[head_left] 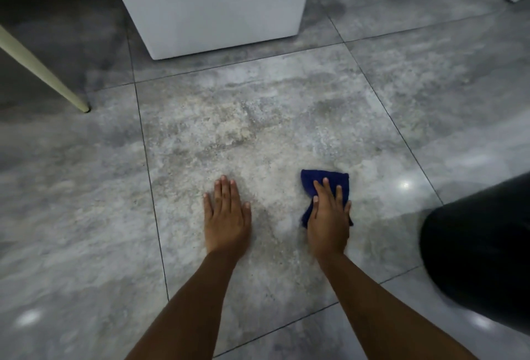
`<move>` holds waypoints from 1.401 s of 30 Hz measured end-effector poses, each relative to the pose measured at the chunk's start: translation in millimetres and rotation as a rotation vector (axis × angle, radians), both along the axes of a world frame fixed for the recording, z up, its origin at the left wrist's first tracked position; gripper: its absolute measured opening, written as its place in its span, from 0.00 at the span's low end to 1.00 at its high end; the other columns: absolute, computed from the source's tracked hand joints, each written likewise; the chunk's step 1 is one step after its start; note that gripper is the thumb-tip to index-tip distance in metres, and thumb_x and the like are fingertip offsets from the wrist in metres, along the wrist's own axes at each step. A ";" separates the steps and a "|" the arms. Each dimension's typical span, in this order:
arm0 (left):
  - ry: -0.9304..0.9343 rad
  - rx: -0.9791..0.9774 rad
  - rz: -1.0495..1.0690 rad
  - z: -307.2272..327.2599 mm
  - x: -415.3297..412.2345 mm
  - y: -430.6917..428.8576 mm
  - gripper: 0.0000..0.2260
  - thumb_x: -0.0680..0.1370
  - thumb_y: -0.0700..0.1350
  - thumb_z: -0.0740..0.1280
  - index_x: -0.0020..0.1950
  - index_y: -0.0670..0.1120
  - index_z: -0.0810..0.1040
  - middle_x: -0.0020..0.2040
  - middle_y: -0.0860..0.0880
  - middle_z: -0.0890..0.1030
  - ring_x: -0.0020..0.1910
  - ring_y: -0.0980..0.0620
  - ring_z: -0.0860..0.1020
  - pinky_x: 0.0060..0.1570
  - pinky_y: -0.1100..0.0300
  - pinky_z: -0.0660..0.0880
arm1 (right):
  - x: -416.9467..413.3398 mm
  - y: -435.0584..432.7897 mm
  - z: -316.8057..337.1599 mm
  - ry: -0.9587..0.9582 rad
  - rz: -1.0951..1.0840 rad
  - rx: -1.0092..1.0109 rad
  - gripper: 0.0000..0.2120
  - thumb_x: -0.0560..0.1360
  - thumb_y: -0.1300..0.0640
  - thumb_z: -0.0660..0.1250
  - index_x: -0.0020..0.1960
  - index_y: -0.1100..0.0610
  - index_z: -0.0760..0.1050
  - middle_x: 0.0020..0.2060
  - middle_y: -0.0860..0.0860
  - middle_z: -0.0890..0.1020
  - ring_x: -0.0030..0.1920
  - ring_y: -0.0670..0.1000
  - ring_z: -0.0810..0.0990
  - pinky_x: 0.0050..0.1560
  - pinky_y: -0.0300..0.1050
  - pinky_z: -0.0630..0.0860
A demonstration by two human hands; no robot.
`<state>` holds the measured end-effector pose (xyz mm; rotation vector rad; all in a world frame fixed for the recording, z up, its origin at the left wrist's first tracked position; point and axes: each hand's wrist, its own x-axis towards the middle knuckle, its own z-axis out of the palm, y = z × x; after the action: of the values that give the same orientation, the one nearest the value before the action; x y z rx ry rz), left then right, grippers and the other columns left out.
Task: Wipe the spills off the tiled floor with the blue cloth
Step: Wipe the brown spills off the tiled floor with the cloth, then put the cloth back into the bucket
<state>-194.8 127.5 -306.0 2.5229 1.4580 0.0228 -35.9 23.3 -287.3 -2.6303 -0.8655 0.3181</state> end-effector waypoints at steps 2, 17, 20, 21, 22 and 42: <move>0.001 -0.027 0.008 1.9 1.0 -0.3 0.27 0.80 0.52 0.44 0.76 0.38 0.50 0.77 0.42 0.49 0.77 0.47 0.48 0.73 0.50 0.36 | 1.0 2.2 6.6 0.032 -0.047 0.065 0.19 0.82 0.60 0.53 0.72 0.55 0.68 0.74 0.51 0.65 0.76 0.54 0.57 0.75 0.54 0.50; 0.229 -0.264 -0.273 103.4 55.8 -19.5 0.27 0.83 0.53 0.40 0.77 0.41 0.36 0.78 0.43 0.37 0.77 0.47 0.38 0.74 0.47 0.38 | 32.3 -6.0 143.8 0.407 -0.450 0.273 0.16 0.84 0.54 0.50 0.67 0.51 0.70 0.53 0.54 0.80 0.48 0.53 0.77 0.46 0.44 0.69; 0.209 -0.236 -0.347 134.1 76.4 -28.5 0.27 0.83 0.53 0.40 0.77 0.41 0.37 0.78 0.43 0.38 0.77 0.47 0.39 0.74 0.47 0.39 | 55.5 -20.6 202.6 0.351 -0.415 0.327 0.15 0.83 0.54 0.50 0.63 0.49 0.72 0.47 0.52 0.80 0.43 0.50 0.76 0.44 0.44 0.70; 0.199 -0.222 -0.377 146.0 82.4 -33.2 0.27 0.83 0.53 0.40 0.77 0.41 0.37 0.78 0.43 0.38 0.77 0.47 0.39 0.74 0.47 0.40 | 64.1 -28.0 225.6 0.320 -0.411 0.341 0.15 0.83 0.54 0.50 0.64 0.49 0.72 0.48 0.52 0.80 0.44 0.51 0.77 0.45 0.45 0.70; 0.177 -0.217 -0.401 158.9 87.9 -38.2 0.27 0.83 0.53 0.40 0.77 0.41 0.38 0.78 0.43 0.38 0.77 0.47 0.39 0.74 0.47 0.40 | 72.1 -37.6 246.4 0.289 -0.405 0.341 0.15 0.83 0.54 0.51 0.64 0.50 0.72 0.49 0.53 0.80 0.45 0.52 0.77 0.45 0.45 0.71; -0.055 0.089 -1.083 244.2 175.7 -176.9 0.25 0.82 0.50 0.40 0.78 0.44 0.39 0.79 0.46 0.41 0.77 0.48 0.42 0.74 0.48 0.40 | 27.9 -214.4 309.2 0.059 -0.428 -0.261 0.22 0.84 0.51 0.45 0.77 0.54 0.54 0.77 0.52 0.56 0.76 0.56 0.54 0.75 0.55 0.52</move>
<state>-19.1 -49.4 -61.8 2.9850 -0.0627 -0.0242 -8.0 -191.1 22.0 -2.9363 -0.2372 0.4117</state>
